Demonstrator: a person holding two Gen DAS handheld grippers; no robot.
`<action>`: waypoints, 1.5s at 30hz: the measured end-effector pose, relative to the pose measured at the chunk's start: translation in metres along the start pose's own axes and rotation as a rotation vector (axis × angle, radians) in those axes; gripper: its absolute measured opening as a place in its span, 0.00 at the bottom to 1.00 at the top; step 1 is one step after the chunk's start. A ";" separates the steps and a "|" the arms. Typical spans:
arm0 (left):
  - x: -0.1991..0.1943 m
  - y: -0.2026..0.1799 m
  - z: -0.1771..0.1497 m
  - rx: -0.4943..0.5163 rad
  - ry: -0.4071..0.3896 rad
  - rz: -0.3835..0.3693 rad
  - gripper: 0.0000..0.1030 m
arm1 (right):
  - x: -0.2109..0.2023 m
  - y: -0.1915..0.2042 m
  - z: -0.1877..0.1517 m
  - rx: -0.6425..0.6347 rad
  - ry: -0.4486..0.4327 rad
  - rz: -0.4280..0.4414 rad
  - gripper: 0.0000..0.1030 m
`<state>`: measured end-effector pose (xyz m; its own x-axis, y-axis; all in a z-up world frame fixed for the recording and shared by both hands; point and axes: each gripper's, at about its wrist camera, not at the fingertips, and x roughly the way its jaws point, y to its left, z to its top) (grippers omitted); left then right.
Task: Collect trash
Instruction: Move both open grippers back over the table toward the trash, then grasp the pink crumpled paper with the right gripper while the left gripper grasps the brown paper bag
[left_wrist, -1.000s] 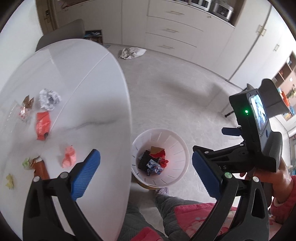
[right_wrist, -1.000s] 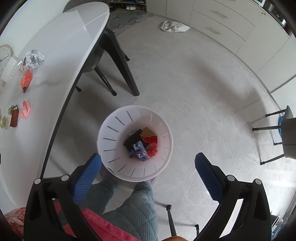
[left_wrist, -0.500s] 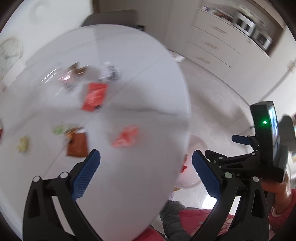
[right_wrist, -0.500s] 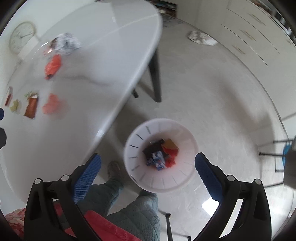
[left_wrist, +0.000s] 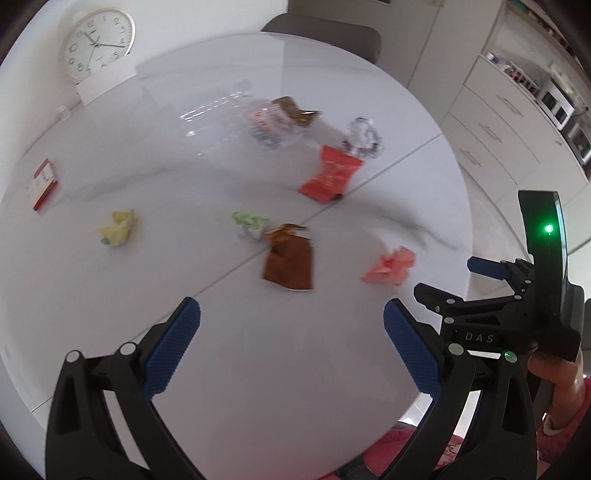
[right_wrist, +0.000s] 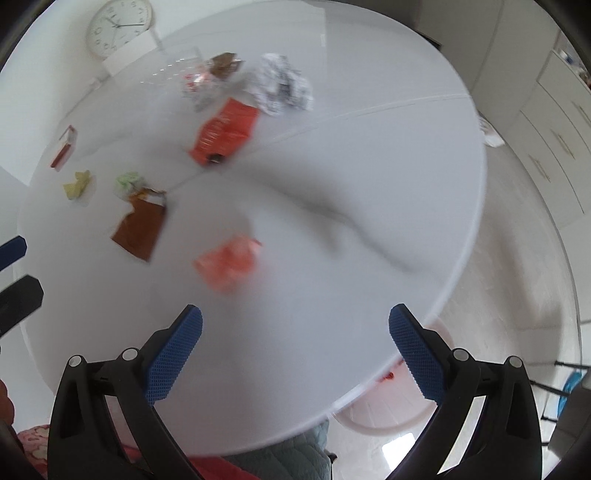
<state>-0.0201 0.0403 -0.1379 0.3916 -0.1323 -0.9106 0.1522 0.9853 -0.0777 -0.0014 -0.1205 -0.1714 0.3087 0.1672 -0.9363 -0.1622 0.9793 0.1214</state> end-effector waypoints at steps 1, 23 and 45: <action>0.001 0.005 0.001 -0.004 0.003 0.005 0.92 | 0.002 0.006 0.005 -0.006 -0.001 0.005 0.97; 0.061 0.017 0.015 0.029 0.069 -0.006 0.92 | 0.010 0.025 0.014 -0.070 -0.017 0.012 0.26; 0.113 -0.006 0.028 0.006 0.122 0.061 0.52 | -0.033 -0.028 -0.010 0.016 -0.056 -0.011 0.26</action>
<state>0.0488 0.0166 -0.2291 0.2869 -0.0580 -0.9562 0.1373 0.9903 -0.0189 -0.0163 -0.1543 -0.1474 0.3625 0.1621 -0.9178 -0.1441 0.9827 0.1167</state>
